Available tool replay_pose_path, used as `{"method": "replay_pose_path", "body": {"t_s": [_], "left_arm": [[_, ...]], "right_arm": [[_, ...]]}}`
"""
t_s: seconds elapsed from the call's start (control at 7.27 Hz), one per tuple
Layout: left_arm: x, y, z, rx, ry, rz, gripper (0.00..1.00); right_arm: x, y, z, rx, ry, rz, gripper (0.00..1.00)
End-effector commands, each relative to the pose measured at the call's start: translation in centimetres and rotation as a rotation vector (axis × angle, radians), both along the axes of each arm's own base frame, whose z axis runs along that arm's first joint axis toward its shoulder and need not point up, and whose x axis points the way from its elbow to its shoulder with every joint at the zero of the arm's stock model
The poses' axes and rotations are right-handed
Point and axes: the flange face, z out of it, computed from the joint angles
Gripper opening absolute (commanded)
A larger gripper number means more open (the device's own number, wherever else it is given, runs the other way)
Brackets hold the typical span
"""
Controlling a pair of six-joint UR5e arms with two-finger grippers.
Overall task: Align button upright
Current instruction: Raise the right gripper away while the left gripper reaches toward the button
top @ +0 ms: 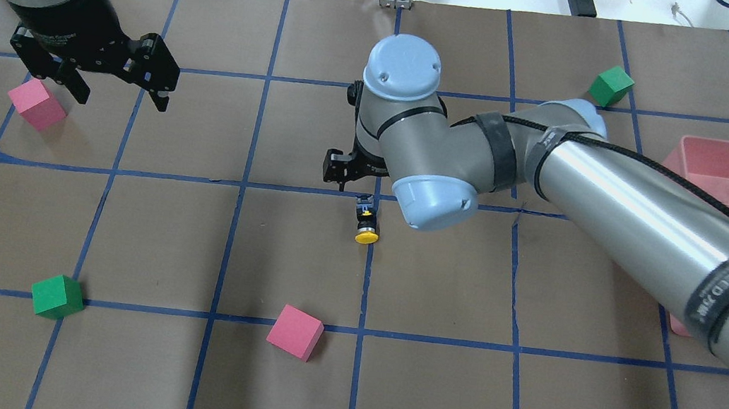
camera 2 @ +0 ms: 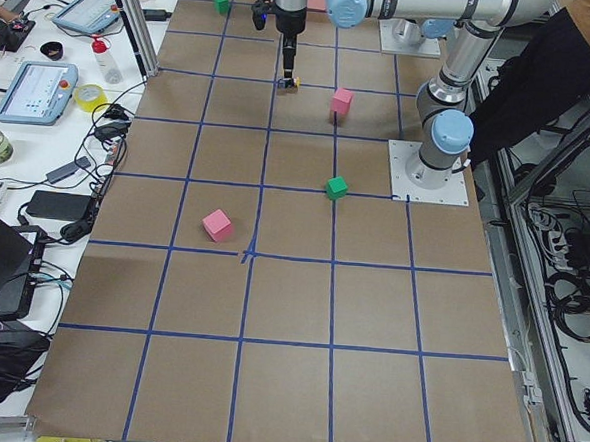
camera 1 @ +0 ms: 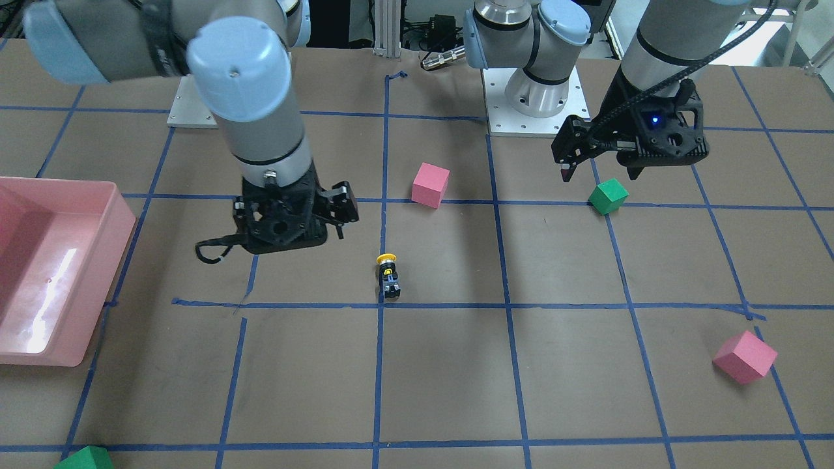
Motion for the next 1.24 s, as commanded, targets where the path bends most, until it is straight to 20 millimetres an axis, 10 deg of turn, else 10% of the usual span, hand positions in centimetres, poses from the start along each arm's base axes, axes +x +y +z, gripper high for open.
{"method": "replay_pose_path", "body": {"t_s": [0.0,0.69,1.1], "left_arm": [[0.0,-0.1,-0.1,0.001,0.001,-0.001,1.00],[-0.5,-0.9,-2.1,0.006,0.011,-0.029,1.00],[-8.0,0.7,-10.0,-0.081,0.113,-0.084,1.00]], "right_arm": [[-7.9,1.8,7.5,-0.050,-0.010,-0.026,1.00],[-9.8,1.9,9.1,-0.078,0.058,-0.061,1.00],[-9.8,2.0,9.4,-0.084,0.059,-0.066,1.00]]}}
